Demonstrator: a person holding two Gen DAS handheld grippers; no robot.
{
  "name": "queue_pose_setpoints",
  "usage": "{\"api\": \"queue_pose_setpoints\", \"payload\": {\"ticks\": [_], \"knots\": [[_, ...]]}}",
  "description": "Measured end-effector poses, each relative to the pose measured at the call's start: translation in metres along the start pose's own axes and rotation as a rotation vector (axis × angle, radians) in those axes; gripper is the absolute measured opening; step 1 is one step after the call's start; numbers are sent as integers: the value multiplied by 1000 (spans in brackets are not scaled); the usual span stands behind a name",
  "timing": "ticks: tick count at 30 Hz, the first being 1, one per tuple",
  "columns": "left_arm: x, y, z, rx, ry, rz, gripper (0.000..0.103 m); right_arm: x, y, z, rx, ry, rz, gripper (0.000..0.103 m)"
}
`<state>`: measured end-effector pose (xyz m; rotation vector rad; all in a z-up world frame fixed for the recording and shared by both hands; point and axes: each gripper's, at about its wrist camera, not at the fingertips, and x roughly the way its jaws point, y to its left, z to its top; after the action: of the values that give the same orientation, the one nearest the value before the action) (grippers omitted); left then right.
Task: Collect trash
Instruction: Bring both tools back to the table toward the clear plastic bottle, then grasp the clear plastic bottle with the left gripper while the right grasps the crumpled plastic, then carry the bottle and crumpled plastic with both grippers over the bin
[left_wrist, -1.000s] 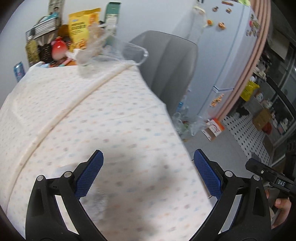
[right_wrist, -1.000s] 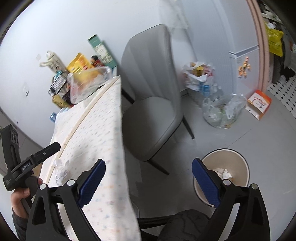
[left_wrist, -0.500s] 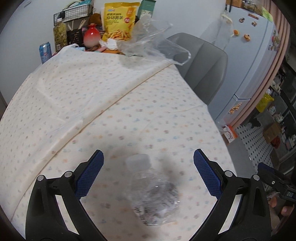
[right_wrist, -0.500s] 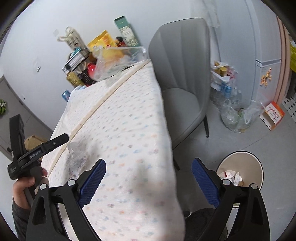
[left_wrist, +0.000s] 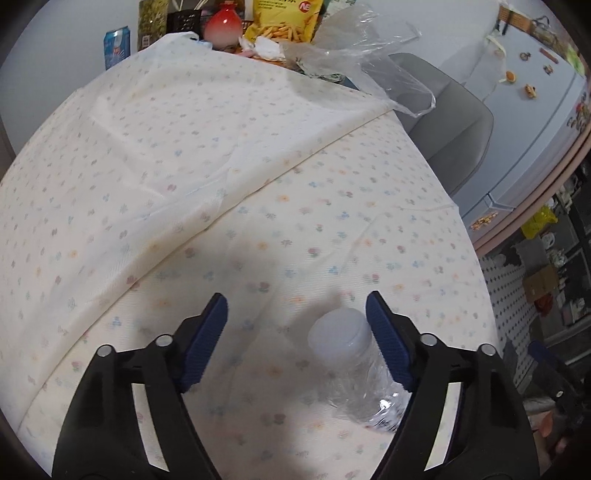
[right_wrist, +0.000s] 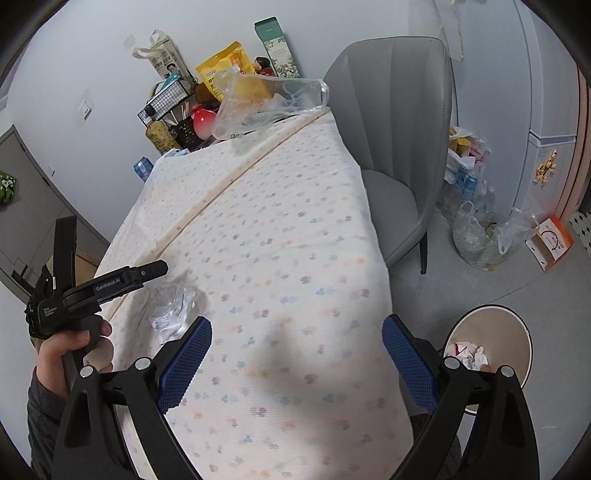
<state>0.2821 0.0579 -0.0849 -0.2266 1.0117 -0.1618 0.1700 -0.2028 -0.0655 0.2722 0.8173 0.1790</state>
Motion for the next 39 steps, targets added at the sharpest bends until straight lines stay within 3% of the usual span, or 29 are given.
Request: {"api": "queue_pose_setpoints", "payload": {"ticks": [3,7,13,23,26,27,29,39], "knots": [[-5,9,-4,-24,14,-41,68,6,11,-2,-15,17,17,91],[-13,23,-10,-76,17,-101,68,20,28,-4,-28,48,64,88],[-30,34,-17,-120,-2,-188,68,47,50,-2,-20,100,126,76],[-26,28,-20,-133,-2,-237,67,90,70,2,95,199,259,55],[-19,29,-20,-156,11,-240,45,102,63,2,171,210,290,49],[-16,30,-21,-169,21,-253,33,104,61,4,184,216,296,41],[-16,29,-21,-175,19,-250,33,109,59,5,210,243,330,20],[-35,-14,-15,-73,-29,-237,33,74,43,12,184,154,313,20]]}}
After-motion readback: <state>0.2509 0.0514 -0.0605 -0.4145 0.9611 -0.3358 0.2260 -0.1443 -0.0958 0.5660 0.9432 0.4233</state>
